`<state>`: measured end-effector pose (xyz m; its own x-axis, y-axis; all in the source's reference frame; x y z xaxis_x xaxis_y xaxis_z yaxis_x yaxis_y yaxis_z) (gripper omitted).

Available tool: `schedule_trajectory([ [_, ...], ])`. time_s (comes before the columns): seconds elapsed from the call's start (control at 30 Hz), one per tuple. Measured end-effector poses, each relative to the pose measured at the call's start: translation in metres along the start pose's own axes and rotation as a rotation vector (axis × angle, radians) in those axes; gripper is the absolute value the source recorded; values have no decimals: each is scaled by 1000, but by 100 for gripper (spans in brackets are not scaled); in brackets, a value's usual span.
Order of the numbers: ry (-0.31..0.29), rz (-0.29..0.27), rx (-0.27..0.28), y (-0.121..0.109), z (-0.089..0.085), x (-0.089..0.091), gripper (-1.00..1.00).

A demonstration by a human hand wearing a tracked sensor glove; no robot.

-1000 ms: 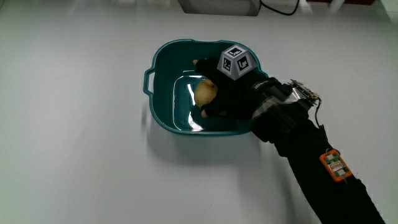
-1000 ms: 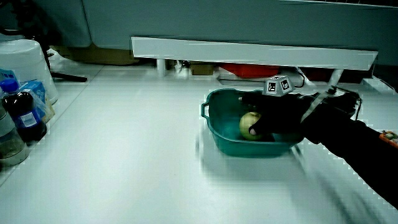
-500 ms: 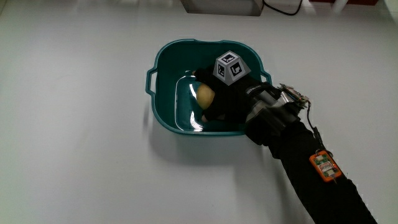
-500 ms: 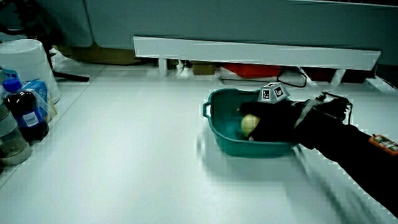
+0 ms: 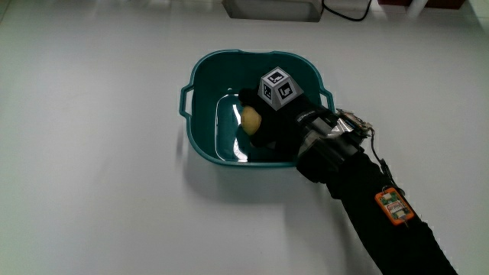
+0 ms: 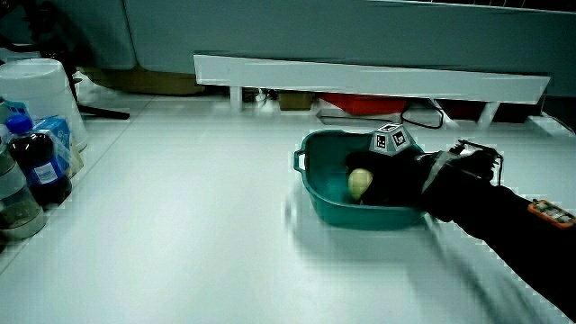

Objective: Pick pear from plate

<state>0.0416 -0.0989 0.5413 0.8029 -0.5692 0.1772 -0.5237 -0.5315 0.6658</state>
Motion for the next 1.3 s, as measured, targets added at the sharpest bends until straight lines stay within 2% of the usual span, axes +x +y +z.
schedule_trajectory([
  [0.1, 47, -3, 40, -4, 1, 7, 100],
  [0.17, 56, -4, 42, -6, 1, 10, 100],
  [0.3, 38, 10, 68, -14, 11, 8, 100],
  [0.43, 31, 42, 98, -27, 31, 6, 100],
  [0.5, 5, 45, 125, -36, 42, 3, 100],
  [0.57, 11, 64, 124, -40, 48, 2, 100],
  [0.67, 2, 77, 155, -51, 58, -2, 100],
  [0.83, -28, 107, 191, -63, 67, -12, 100],
  [1.03, -46, 156, 206, -77, 71, -23, 100],
  [1.13, -64, 193, 240, -93, 77, -34, 100],
  [1.17, -96, 215, 283, -99, 78, -38, 100],
  [1.2, -86, 230, 273, -108, 81, -44, 100],
  [1.23, -117, 244, 311, -118, 85, -51, 100],
  [1.3, -107, 272, 299, -124, 82, -58, 100],
])
